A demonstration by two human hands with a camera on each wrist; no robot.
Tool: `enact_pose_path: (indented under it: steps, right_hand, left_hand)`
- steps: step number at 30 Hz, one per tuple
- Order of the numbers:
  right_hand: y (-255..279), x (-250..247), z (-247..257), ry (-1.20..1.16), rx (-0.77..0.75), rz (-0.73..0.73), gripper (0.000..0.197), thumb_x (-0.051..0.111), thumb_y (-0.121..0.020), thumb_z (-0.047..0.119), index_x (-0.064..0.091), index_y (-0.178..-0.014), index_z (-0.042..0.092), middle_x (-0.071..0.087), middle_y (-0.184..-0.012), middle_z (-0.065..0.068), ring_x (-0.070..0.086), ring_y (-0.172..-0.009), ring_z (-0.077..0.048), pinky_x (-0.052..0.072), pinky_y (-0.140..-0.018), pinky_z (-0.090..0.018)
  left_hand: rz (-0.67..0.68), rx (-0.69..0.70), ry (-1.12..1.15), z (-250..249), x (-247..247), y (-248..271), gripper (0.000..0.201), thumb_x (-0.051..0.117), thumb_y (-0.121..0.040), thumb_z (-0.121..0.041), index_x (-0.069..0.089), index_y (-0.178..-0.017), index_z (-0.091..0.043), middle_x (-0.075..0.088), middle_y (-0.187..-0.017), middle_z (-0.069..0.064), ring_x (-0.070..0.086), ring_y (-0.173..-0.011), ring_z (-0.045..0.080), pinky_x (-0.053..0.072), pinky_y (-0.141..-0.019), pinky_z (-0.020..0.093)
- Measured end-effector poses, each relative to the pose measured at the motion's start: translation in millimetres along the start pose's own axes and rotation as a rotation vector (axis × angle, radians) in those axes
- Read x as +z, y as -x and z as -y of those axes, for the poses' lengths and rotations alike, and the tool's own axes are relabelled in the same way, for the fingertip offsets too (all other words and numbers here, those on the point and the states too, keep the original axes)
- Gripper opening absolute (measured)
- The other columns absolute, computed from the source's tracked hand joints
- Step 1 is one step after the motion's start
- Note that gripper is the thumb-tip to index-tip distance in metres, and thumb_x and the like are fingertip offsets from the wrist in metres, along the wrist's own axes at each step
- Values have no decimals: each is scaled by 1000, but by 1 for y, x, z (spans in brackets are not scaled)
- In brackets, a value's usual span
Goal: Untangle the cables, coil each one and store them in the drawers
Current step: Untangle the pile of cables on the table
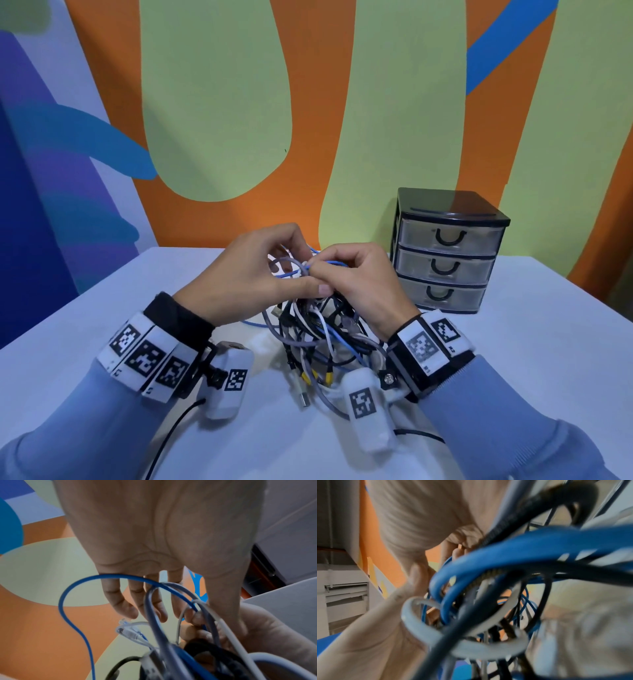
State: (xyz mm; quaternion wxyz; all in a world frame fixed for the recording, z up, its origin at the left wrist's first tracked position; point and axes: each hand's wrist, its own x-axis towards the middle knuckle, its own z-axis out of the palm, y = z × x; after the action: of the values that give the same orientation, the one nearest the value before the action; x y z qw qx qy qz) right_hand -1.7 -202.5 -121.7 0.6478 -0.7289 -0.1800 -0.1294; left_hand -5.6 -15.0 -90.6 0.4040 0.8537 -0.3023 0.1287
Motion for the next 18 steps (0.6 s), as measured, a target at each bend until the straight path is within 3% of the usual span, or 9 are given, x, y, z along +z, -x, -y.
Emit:
enact_pose_path:
  steps: [2,4,7,10,12,15,18]
  right_hand:
    - [0,1,1,-21,-9,-11,10,75,-76,5,81,-71,11,71,-74,-21,60,-68,-16,51,-68,-32]
    - [0,1,5,-40,-21,-32,12,75,-78,-1,79,-69,6,65,-67,-21,55,-61,-13,46,-61,-24]
    - [-4,-2,13,-144,-11,-128,28,70,-79,3,68,-53,15,48,-57,-5,36,-48,-11,33,-48,-22]
    - [-11,-19,22,-502,32,-297,44,53,-84,-1,48,-47,22,29,-52,4,23,-45,-11,29,-44,-24]
    - [-13,-32,30,-806,24,-352,38,42,-86,0,36,-56,21,21,-54,4,18,-47,-12,31,-45,-23]
    - [-9,-41,38,-979,12,-272,29,33,-89,4,37,-63,16,24,-56,1,22,-49,-14,36,-46,-23]
    - [-4,-34,43,-840,61,-82,31,36,-96,16,49,-69,8,32,-58,-3,32,-48,-17,45,-49,-27]
  left_hand:
    - [-9,17,-37,0,2,-1,33,95,-76,-34,67,-87,-20,73,-90,-10,64,-84,17,56,-78,45]
    - [-20,45,-102,0,4,-1,23,86,-78,-27,65,-86,-20,70,-87,-8,63,-82,17,54,-76,45]
    - [-50,59,-155,2,3,-3,6,68,-77,-29,66,-83,-28,66,-92,-16,61,-84,14,47,-74,31]
    - [-85,5,-245,14,-3,-6,9,64,-79,-37,71,-76,-32,64,-95,-13,60,-86,9,44,-77,34]
    - [-119,-63,-344,24,-10,-8,16,65,-83,-45,72,-75,-33,62,-96,-12,59,-90,12,48,-80,41]
    - [-158,-87,-444,38,-18,-10,15,74,-94,-44,76,-81,-37,59,-94,-10,55,-91,8,42,-76,39]
    - [-255,-19,-444,40,-19,-11,18,70,-98,-45,80,-89,-33,56,-87,-7,51,-85,1,33,-70,36]
